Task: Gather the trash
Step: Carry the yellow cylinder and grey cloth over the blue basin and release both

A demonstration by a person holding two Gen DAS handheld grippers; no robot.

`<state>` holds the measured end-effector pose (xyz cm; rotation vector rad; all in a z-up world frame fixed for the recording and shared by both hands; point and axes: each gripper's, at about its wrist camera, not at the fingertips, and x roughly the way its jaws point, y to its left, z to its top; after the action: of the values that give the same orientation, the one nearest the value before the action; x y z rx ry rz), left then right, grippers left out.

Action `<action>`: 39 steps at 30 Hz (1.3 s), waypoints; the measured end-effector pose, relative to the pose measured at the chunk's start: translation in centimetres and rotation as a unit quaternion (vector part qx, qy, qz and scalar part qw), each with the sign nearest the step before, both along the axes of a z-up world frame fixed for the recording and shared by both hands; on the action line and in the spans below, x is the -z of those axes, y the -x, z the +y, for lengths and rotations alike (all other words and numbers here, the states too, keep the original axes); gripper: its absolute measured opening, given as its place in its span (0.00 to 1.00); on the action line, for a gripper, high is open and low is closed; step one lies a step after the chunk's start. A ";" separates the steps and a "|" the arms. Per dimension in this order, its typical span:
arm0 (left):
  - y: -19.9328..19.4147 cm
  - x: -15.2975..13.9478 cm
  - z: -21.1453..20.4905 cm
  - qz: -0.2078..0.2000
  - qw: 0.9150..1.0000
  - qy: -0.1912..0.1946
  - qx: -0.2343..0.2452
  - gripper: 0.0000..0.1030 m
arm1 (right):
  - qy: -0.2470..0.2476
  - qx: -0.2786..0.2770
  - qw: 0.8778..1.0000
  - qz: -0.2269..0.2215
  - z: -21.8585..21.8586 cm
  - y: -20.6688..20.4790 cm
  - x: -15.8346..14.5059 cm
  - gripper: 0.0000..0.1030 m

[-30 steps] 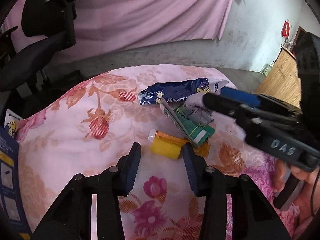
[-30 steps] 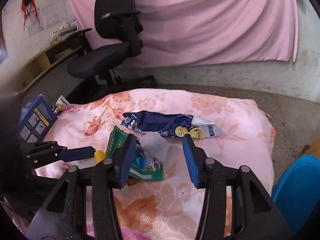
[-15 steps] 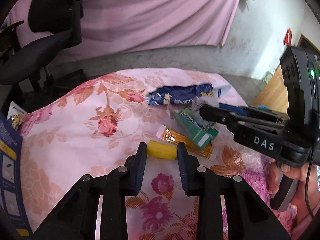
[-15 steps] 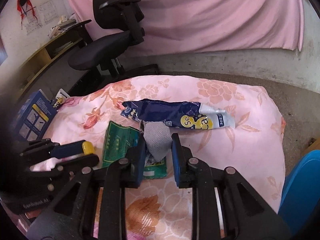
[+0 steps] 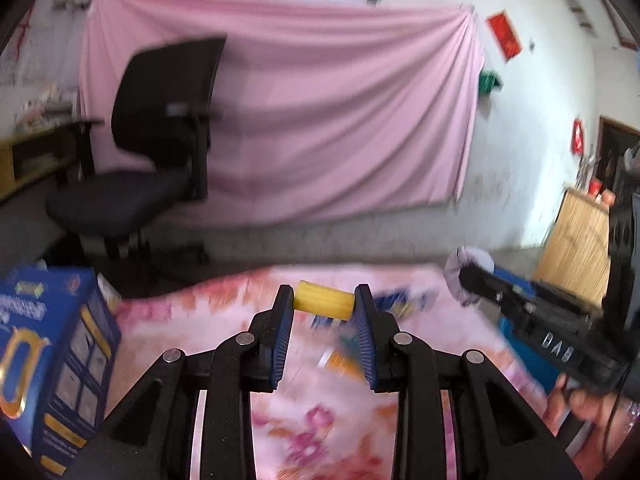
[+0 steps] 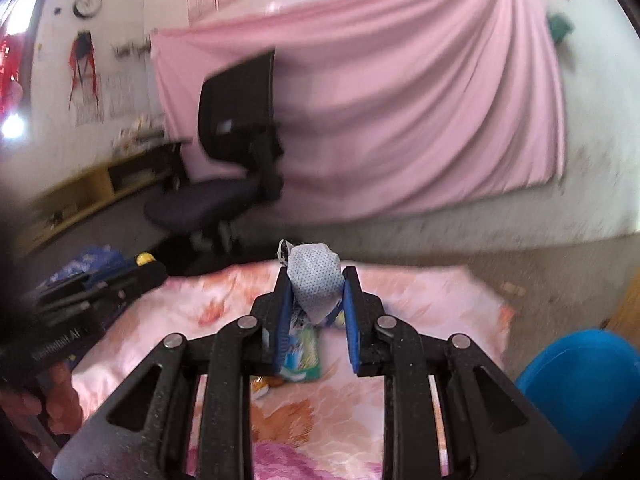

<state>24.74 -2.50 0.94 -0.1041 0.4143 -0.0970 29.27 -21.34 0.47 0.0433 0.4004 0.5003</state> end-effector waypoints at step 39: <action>-3.2 0.0 -26.6 0.031 0.961 -0.055 0.269 0.25 | -0.103 0.300 0.945 0.083 -24.7 3.6 2.3 0.53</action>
<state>27.96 -29.08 0.96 0.1191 0.5020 -0.6072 25.66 -46.00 -1.80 0.4018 0.4728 -0.0697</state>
